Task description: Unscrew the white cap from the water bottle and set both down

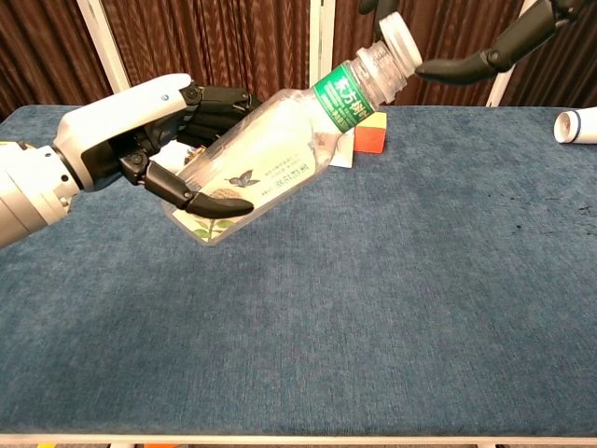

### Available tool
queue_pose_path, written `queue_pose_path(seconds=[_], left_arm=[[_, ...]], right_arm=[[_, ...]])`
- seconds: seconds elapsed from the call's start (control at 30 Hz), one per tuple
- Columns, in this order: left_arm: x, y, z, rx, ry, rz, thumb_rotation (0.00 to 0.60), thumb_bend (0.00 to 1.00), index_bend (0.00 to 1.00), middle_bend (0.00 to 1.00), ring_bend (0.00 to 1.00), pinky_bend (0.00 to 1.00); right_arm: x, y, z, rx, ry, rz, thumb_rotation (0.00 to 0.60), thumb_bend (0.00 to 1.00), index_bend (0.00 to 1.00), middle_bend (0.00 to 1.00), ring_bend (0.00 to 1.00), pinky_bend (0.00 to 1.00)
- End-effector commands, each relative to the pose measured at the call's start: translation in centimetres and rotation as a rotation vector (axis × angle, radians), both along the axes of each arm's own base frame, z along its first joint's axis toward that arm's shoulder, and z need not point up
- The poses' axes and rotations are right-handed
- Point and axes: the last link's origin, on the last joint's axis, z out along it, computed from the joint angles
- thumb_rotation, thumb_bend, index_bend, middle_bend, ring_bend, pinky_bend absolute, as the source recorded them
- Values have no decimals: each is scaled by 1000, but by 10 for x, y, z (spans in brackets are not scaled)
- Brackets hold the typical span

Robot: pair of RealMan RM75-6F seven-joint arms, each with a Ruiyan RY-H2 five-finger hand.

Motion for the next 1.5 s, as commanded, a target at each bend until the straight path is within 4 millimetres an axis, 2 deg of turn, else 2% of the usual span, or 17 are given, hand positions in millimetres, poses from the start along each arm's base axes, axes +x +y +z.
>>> queue_pose_path(seconds=[0.03,0.2,0.37,0.47,0.7,0.87,0.93,1.2,1.5], left_arm=[[-1,0,0,0,4,0,600,476,537,556,485,596],[-14,8,-1,23,96,10,600,476,537,556,485,595],[-40,26,-4,108,354,28,600,476,537,549,482,590],[-53,31,-9,131,498,48,600,476,523,530,450,547],[-64,31,-23,137,680,85,600,425,392,431,324,376],[-64,30,-22,158,721,118,600,273,231,287,165,285],[-63,29,-20,163,727,130,600,252,191,259,145,266],[-62,18,8,216,688,169,600,216,131,221,105,242],[-83,11,59,307,633,282,600,206,127,220,105,229]], right_arm=[[-1,0,1,-3,-2,-4,600,355,533,211,0,0],[-10,-4,11,-25,-8,-44,600,355,533,215,0,0],[-27,-7,18,-23,36,-114,600,353,533,216,0,0],[-38,-9,16,-4,77,-164,600,353,534,214,0,0],[-59,-8,6,41,127,-236,600,353,534,214,0,0],[-72,-8,-8,63,182,-259,600,353,535,214,0,0],[-76,-7,-17,83,196,-269,600,353,537,213,0,0],[-85,-17,-55,90,326,-235,600,353,527,195,0,0],[-92,-33,-106,103,407,-234,600,354,428,150,0,0]])
